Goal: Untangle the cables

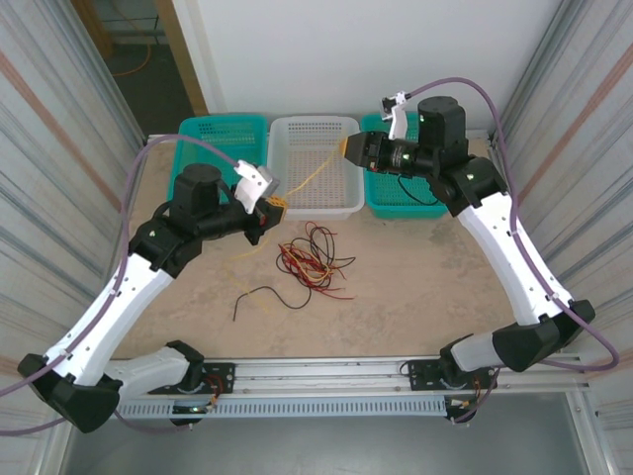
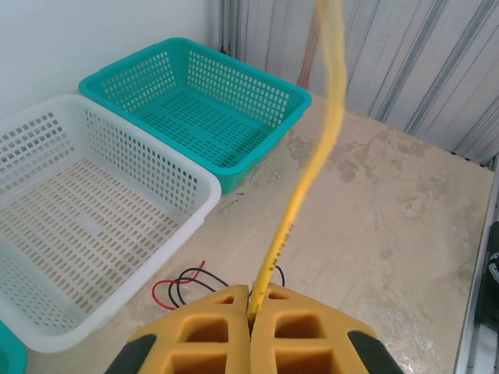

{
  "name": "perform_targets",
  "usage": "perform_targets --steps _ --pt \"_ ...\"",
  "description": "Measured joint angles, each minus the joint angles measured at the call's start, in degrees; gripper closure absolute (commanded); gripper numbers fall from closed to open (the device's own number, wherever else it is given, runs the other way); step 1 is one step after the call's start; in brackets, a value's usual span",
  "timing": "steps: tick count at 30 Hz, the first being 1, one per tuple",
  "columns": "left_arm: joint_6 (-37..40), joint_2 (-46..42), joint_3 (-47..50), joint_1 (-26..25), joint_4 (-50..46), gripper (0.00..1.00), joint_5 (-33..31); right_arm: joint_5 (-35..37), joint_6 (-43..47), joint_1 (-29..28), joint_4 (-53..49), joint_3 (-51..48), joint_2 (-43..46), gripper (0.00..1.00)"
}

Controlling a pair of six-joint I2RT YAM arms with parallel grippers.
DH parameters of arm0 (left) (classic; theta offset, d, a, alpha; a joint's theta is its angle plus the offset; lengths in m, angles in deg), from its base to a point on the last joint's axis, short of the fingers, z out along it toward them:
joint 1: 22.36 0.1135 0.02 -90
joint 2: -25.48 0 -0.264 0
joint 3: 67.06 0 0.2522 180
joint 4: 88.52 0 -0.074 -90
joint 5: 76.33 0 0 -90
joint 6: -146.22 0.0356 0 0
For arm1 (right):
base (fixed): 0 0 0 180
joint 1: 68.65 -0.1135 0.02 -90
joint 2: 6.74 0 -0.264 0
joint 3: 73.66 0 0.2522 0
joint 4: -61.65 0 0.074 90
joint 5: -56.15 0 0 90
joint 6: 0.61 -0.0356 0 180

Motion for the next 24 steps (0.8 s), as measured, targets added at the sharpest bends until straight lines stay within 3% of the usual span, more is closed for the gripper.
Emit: perform_targets --steps 5,10,17,24 --pt "-1.0 -0.1 0.2 3.8 2.7 1.00 -7.3 7.6 -0.8 3.0 0.2 -7.5 4.9 0.36" --pt "-1.1 1.6 -0.8 11.3 6.2 1.00 -16.6 9.7 -3.4 7.6 1.7 -16.0 11.3 0.38" --pt "4.2 11.8 -2.9 15.1 19.4 1.00 -29.8 9.6 -4.6 4.2 4.2 -22.1 14.4 0.41" --pt "7.8 25.4 -7.6 18.2 29.4 1.00 -36.7 9.6 -4.8 0.2 4.8 -25.7 14.4 0.43"
